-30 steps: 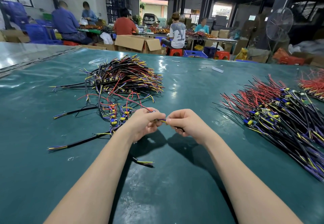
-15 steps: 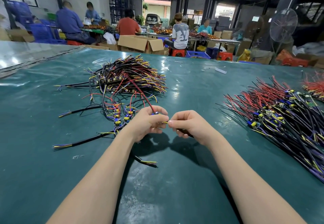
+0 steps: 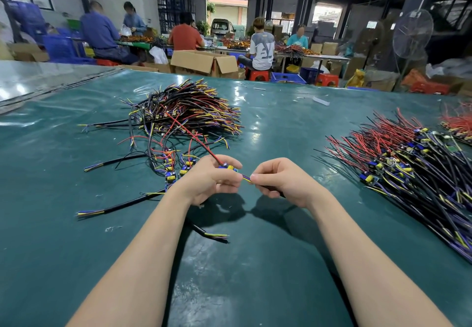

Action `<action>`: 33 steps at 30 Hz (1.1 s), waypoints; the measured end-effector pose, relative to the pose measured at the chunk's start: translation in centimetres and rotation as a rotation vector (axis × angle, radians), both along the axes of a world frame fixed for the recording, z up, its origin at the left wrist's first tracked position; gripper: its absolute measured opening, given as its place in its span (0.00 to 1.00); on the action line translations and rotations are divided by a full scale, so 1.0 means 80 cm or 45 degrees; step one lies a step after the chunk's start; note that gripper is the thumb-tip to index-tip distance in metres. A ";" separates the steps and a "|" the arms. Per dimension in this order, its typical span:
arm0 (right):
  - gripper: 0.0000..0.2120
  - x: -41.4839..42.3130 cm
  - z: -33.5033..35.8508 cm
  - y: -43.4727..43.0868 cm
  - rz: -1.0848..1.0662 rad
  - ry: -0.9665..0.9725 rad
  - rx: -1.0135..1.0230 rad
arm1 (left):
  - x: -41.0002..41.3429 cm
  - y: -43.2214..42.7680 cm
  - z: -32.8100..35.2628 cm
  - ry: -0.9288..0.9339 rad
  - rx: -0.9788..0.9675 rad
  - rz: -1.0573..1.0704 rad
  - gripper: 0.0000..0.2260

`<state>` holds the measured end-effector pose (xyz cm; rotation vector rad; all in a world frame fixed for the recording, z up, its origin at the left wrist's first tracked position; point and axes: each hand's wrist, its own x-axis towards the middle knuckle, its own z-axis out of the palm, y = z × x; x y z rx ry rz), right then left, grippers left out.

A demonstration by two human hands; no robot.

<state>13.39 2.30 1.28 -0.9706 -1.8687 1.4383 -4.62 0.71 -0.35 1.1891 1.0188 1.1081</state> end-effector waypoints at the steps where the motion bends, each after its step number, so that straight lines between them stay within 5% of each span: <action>1: 0.12 0.000 0.000 0.000 0.014 -0.002 0.000 | 0.000 0.000 0.001 -0.033 -0.027 -0.016 0.12; 6: 0.11 -0.002 0.003 -0.003 0.070 0.042 -0.004 | -0.002 -0.003 0.002 -0.193 -0.085 -0.203 0.11; 13: 0.10 0.000 -0.001 -0.002 -0.035 -0.089 0.095 | -0.003 -0.007 0.001 0.109 -0.001 -0.179 0.08; 21: 0.09 0.001 0.000 -0.003 -0.039 -0.114 0.100 | 0.004 -0.005 -0.001 0.130 0.066 -0.080 0.15; 33: 0.09 -0.007 -0.004 -0.002 -0.168 -0.041 0.151 | 0.008 0.003 0.004 -0.186 -0.028 0.228 0.09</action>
